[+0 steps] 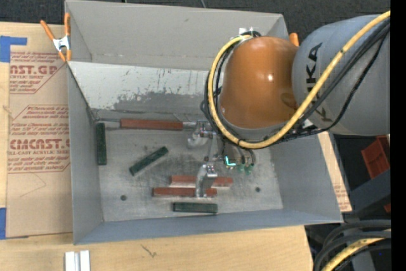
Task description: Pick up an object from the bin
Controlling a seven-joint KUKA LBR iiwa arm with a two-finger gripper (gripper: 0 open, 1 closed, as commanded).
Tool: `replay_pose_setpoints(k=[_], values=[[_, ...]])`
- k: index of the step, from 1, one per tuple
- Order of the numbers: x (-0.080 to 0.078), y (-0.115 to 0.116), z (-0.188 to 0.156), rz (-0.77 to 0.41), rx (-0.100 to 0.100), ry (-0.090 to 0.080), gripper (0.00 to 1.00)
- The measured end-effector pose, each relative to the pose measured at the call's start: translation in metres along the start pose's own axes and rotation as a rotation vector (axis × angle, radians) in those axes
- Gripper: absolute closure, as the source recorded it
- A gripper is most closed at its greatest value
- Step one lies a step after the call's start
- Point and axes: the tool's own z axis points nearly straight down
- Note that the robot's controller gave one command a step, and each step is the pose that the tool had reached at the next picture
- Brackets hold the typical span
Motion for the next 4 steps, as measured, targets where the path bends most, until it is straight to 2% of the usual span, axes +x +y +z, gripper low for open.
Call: replay_pose_setpoints(k=[1,2,3,4], values=[[-0.002,0.000,-0.003,0.001,-0.001,-0.007,0.00],[-0.003,-0.008,0.057,-0.028,-0.001,-0.013,0.00],[-0.005,-0.035,0.125,-0.234,-0.001,-0.020,1.00],[-0.005,-0.035,0.125,-0.233,-0.001,-0.020,1.00]])
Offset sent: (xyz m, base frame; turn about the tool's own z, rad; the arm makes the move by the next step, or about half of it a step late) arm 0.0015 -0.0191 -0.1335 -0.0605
